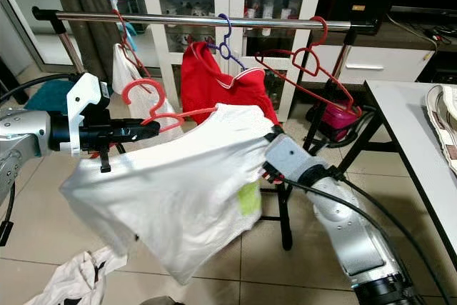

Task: Hang hanger

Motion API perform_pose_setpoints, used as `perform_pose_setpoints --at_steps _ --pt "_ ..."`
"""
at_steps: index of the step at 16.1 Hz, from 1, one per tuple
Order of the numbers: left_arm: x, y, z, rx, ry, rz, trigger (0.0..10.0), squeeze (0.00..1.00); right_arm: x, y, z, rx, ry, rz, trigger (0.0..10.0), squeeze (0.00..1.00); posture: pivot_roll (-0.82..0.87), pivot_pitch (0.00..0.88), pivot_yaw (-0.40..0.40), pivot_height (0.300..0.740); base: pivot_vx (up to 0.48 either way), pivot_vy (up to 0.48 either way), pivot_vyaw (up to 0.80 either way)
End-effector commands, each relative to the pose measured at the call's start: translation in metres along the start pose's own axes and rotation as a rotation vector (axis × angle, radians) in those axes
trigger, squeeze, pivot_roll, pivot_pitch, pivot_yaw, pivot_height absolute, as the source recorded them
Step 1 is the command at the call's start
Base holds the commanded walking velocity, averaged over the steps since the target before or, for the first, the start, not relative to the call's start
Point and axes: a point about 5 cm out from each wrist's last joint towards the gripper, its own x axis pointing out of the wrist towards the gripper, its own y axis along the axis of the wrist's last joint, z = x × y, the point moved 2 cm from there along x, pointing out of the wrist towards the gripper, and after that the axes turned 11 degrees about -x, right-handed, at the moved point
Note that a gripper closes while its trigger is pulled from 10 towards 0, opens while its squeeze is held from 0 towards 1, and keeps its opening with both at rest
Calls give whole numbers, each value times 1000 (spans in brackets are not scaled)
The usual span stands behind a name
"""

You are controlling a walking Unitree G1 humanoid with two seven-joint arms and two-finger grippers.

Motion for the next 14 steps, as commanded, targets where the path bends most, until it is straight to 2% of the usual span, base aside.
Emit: perform_pose_setpoints --at_steps 1,3,5,7,9,10,13,14 --pt "-10 6 -9 54 42 -21 0 0 -3 -11 19 40 -99 -42 0 0 -45 0 49 740 0 0 0" --pt "-14 -3 -11 82 28 -88 0 0 -5 -20 29 88 -160 -74 0 0 -45 0 53 740 0 0 0" --pt "-23 -13 -5 92 -59 -167 0 0 -7 -32 40 136 -213 -118 0 0 -47 0 56 740 0 0 0" --pt "-28 -16 0 98 -120 -212 0 0 -9 -36 45 138 -230 -133 0 0 -47 0 56 740 0 0 0" --pt "-27 -16 5 89 -180 -201 0 0 -9 -37 46 144 -232 -132 0 0 -47 0 56 740 0 0 0" --pt "-27 -18 6 113 -187 -231 0 0 -8 -36 45 161 -229 -126 0 0 -46 0 55 740 0 0 0" --pt "-22 -10 4 126 -180 -148 0 0 -5 -30 30 203 -134 -83 275 0 -49 0 56 740 0 0 0" --pt "-22 -6 5 127 -195 -133 0 0 -8 -29 1 252 39 -88 10000 0 -51 0 57 740 0 0 0"
